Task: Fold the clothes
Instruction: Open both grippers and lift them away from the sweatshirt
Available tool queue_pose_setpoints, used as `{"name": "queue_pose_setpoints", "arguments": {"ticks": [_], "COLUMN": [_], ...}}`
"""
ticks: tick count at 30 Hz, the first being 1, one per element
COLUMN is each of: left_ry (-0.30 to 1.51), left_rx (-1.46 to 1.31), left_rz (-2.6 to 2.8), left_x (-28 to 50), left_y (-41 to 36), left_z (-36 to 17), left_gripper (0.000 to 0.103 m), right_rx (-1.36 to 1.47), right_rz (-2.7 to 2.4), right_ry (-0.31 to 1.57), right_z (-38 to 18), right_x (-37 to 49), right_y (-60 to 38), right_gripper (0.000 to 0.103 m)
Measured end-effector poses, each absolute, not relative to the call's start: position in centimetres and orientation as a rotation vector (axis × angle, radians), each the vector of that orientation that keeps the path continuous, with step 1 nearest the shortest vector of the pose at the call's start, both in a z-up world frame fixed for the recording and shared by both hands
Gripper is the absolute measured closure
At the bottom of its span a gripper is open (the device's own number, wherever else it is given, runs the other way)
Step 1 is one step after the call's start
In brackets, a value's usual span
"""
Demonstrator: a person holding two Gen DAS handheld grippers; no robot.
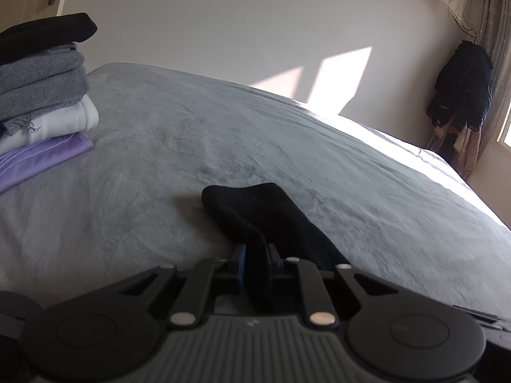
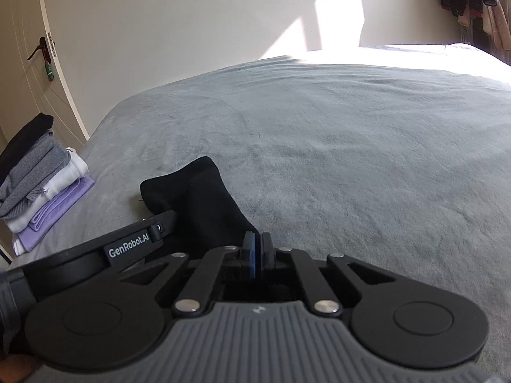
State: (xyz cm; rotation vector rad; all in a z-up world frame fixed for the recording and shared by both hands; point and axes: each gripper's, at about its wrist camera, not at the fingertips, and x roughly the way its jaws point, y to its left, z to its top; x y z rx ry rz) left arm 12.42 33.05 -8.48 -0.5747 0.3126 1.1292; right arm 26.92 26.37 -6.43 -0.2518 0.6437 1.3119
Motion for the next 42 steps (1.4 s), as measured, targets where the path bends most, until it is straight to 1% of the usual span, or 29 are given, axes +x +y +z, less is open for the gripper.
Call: {"name": "queue_pose_setpoints", "arguments": {"ticks": [5, 7, 9, 10, 11, 12, 13, 15, 17, 19, 21, 24, 27, 30, 31, 32, 33, 35, 36, 37, 39, 42], "left_ry": [0.32, 0.324, 0.337, 0.351, 0.369, 0.39, 0.411, 0.437, 0.448, 0.44, 0.423, 0.393, 0.386, 0.422, 0.44, 0.456, 0.473, 0.536, 0.571, 0.605, 0.659, 0.664], "left_rx": [-0.562, -0.554, -0.538, -0.522, -0.498, -0.464, -0.429, -0.374, -0.345, -0.333, -0.307, -0.245, -0.217, -0.274, -0.29, -0.306, -0.321, -0.287, -0.255, -0.219, -0.151, -0.127], "left_rz": [1.132, 1.132, 1.121, 1.112, 1.11, 1.116, 1.121, 1.126, 1.129, 1.127, 1.114, 1.066, 0.868, 0.558, 0.48, 0.403, 0.324, 0.261, 0.261, 0.278, 0.339, 0.367], "left_x": [12.6, 12.7, 13.0, 13.3, 13.6, 14.1, 14.5, 15.1, 15.3, 15.3, 15.4, 15.6, 15.9, 16.1, 16.3, 16.5, 16.7, 17.5, 18.1, 18.6, 19.4, 19.6], "left_y": [32.9, 32.8, 32.6, 32.3, 32.0, 31.5, 31.1, 30.4, 29.8, 29.3, 28.5, 27.0, 25.8, 25.5, 25.4, 25.3, 25.2, 24.6, 24.2, 23.8, 23.3, 23.4], "left_z": [-8.4, -8.3, -8.1, -8.0, -7.8, -7.6, -7.4, -7.0, -6.4, -5.8, -5.1, -4.1, -3.3, -3.3, -3.5, -3.6, -3.8, -4.7, -5.2, -5.9, -7.2, -7.5], "left_gripper": [0.088, 0.086, 0.076, 0.061, 0.038, 0.029, 0.02, 0.02, 0.016, 0.015, 0.014, 0.013, 0.013, 0.017, 0.021, 0.022, 0.022, 0.022, 0.022, 0.022, 0.022, 0.021], "right_rx": [-0.229, -0.226, -0.222, -0.212, -0.201, -0.186, -0.171, -0.14, -0.11, -0.08, -0.051, -0.006, 0.026, 0.03, 0.031, 0.033, 0.009, -0.054, -0.092, -0.134, -0.19, -0.195], "right_rz": [1.248, 1.208, 1.168, 1.145, 1.12, 1.088, 1.055, 0.987, 0.92, 0.852, 0.785, 0.683, 0.607, 0.595, 0.591, 0.587, 0.597, 0.618, 0.617, 0.608, 0.591, 0.57], "right_ry": [0.631, 0.616, 0.606, 0.599, 0.591, 0.59, 0.592, 0.594, 0.595, 0.596, 0.596, 0.595, 0.604, 0.638, 0.65, 0.661, 0.661, 0.674, 0.691, 0.698, 0.694, 0.662], "right_z": [-6.2, -5.6, -4.7, -4.2, -3.7, -3.6, -3.6, -3.4, -3.3, -3.2, -3.1, -2.9, -3.0, -4.1, -4.4, -4.7, -4.9, -5.4, -5.8, -6.3, -7.1, -7.4], "right_x": [26.9, 27.0, 27.3, 27.4, 27.4, 27.2, 27.0, 26.6, 26.2, 25.8, 25.3, 24.7, 24.3, 24.4, 24.4, 24.5, 24.5, 24.9, 25.4, 25.9, 27.0, 28.9], "right_y": [26.2, 25.7, 24.5, 23.4, 22.2, 20.7, 19.0, 15.8, 12.5, 9.2, 5.9, 1.0, -2.7, -3.2, -3.4, -3.6, -3.1, -2.0, -1.3, -0.4, 1.0, 2.2], "right_gripper": [0.099, 0.086, 0.086, 0.083, 0.079, 0.066, 0.057, 0.057, 0.056, 0.051, 0.049, 0.049, 0.049, 0.049, 0.05, 0.05, 0.051, 0.057, 0.065, 0.07, 0.07, 0.071]}}
